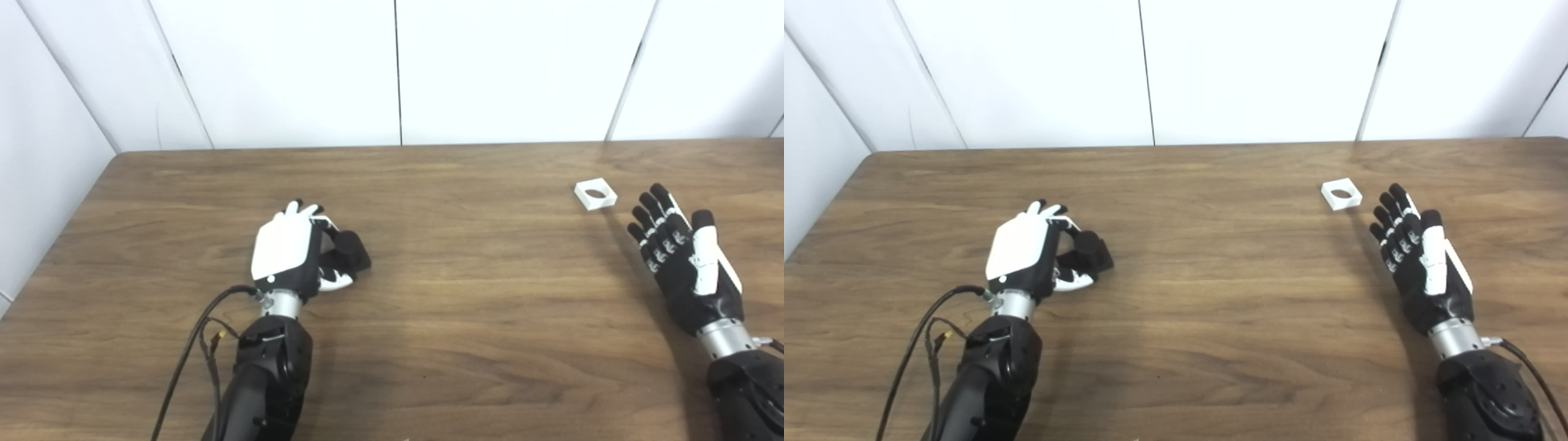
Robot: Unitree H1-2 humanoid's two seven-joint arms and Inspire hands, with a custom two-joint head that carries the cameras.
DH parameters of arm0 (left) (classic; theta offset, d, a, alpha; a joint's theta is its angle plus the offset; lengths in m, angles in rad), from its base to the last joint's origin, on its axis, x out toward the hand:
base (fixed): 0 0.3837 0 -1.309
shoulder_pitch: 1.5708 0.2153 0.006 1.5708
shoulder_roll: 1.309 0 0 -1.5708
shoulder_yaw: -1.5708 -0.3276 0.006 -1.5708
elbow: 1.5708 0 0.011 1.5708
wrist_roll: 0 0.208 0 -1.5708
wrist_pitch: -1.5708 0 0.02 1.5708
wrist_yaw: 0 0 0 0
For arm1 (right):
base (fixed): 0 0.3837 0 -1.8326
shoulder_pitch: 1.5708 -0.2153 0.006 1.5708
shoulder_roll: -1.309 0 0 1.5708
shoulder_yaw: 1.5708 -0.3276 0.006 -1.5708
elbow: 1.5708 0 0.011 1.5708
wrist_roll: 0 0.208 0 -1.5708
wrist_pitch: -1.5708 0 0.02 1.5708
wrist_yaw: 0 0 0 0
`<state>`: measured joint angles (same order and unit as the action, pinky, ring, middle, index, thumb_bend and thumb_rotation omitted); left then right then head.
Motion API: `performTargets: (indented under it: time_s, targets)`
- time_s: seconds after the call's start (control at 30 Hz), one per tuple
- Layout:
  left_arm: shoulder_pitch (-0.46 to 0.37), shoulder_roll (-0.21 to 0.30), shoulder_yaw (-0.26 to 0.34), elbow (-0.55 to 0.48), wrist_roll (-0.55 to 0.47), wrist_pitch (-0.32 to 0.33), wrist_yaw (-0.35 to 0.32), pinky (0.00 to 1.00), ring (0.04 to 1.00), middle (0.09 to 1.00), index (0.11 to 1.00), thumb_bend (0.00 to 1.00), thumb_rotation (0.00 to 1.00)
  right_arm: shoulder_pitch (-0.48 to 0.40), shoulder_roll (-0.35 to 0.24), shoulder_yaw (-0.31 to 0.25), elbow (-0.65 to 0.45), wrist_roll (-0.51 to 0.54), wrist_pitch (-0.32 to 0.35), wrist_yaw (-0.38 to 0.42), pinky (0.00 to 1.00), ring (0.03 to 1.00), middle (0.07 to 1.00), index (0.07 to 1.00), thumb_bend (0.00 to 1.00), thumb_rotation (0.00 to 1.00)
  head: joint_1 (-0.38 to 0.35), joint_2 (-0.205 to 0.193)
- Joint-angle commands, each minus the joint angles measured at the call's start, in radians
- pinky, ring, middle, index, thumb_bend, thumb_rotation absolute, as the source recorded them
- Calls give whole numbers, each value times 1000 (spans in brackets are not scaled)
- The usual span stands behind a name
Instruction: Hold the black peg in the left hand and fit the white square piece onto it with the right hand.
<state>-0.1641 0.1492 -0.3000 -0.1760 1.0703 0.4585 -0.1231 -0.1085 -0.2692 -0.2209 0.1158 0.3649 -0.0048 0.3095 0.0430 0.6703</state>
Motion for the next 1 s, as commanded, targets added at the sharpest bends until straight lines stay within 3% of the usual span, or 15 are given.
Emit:
performTargets:
  time_s: [0.0,0.47,0.97]
  targets:
    - [-10,-5,-23,-45,23,-13,-11,964,989,900,492,521,70,73,66,27,58,15,3,1,1000,1000,1000,1000,601,1000,1,1]
    - [55,-22,-103,-108,20,-84,-27,935,985,894,492,519,70,78,69,35,26,4,35,-11,1000,1000,1000,1000,602,1000,-20,5]
    - [132,-39,-120,-165,-9,-165,-32,934,979,898,492,520,69,85,71,43,11,3,42,-20,1000,1000,1000,1000,606,1000,-31,14]
